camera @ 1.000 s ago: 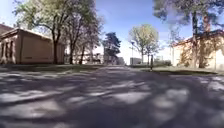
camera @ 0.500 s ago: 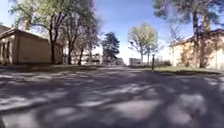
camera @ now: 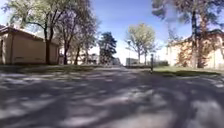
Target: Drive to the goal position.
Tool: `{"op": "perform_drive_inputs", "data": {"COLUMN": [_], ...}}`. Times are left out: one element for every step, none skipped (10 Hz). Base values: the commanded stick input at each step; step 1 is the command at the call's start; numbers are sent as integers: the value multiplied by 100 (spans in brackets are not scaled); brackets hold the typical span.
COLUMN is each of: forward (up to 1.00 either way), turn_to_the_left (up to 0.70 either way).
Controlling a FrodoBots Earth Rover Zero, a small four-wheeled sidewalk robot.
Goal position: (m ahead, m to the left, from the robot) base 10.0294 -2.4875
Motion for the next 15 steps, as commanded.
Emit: {"op": "perform_drive_inputs", "data": {"forward": [100,100,100,100,100,100,100,100,100,100,100,100,100,100,100], "turn_to_the_left": [0,0,0,0,0,0,0,0,0,0,0,0,0,0,0]}}
